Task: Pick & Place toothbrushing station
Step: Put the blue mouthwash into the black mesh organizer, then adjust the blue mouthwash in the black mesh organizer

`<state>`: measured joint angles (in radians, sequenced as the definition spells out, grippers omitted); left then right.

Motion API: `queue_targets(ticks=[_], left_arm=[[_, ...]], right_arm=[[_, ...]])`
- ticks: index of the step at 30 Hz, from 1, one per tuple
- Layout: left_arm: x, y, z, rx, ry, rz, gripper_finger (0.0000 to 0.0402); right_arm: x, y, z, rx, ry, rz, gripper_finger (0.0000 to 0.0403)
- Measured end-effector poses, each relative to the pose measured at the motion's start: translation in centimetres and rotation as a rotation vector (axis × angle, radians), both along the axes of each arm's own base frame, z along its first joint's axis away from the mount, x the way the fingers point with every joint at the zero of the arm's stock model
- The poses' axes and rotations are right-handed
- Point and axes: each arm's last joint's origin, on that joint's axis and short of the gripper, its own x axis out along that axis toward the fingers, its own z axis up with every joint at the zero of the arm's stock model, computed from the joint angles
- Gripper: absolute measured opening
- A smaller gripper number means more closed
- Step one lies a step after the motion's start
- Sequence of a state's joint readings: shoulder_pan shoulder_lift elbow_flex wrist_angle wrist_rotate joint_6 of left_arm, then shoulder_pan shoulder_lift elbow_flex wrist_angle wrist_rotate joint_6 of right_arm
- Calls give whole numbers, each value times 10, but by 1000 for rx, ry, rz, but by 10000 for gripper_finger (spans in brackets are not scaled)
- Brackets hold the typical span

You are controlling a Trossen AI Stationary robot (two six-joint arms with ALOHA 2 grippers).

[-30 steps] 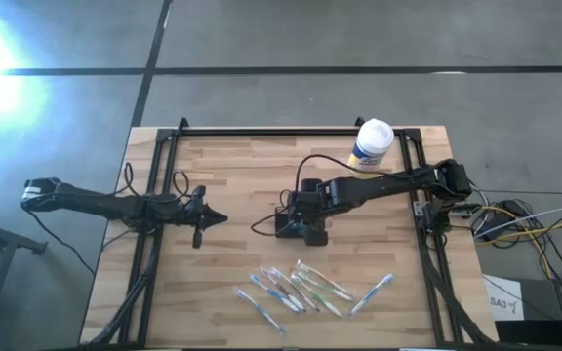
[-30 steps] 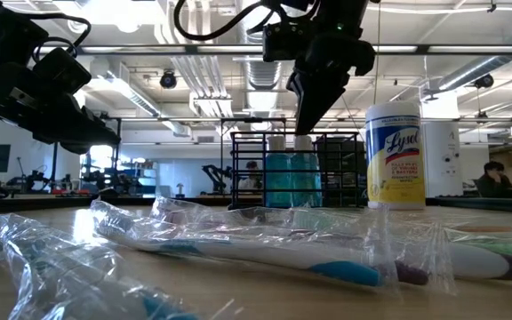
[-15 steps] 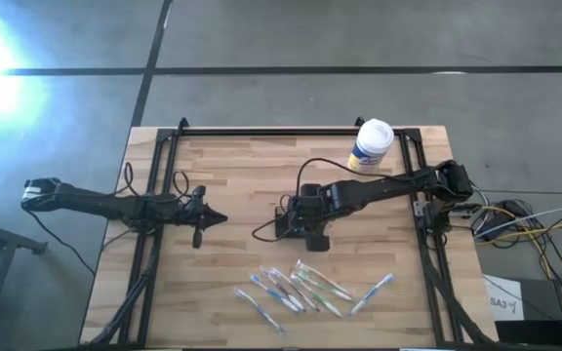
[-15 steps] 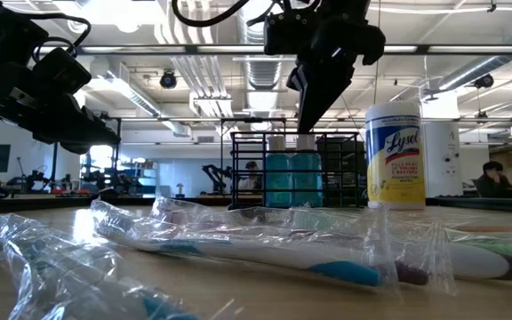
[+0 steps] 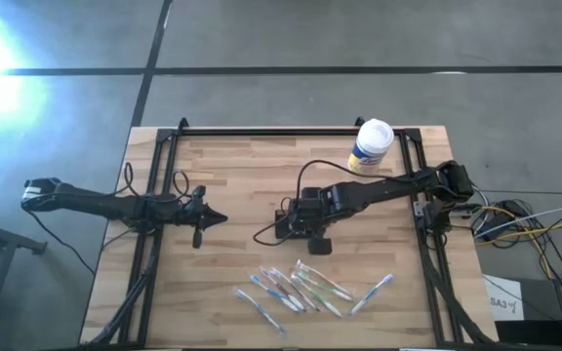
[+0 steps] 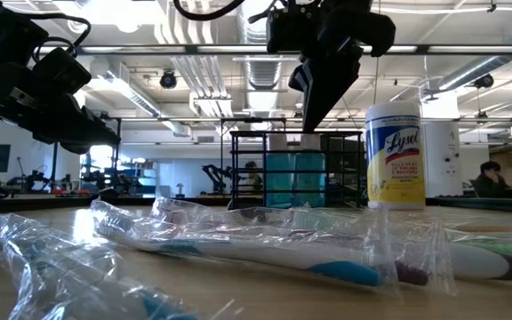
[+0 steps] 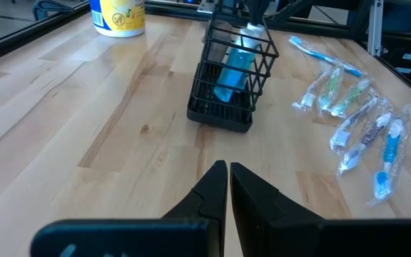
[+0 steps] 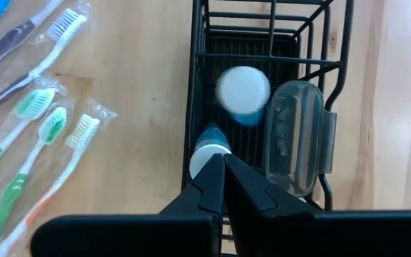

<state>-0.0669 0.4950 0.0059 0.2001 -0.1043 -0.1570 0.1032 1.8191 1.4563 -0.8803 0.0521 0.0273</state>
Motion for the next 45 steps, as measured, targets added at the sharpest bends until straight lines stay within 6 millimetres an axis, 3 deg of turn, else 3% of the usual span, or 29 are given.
queue_targets(ticks=[13,25,37,45], left_arm=[[0,0,0,1,0,2,23],[0,0,0,1,0,2,23],[0,0,0,1,0,2,23],[0,0,0,1,2,2,23]], right_arm=[[0,-1,0,-30,-2,-7,8],[9,-2,22,-79,-81,-1,8],[17,2,26,19,-165,51,8],[22,3,9,22,-104,53,8]])
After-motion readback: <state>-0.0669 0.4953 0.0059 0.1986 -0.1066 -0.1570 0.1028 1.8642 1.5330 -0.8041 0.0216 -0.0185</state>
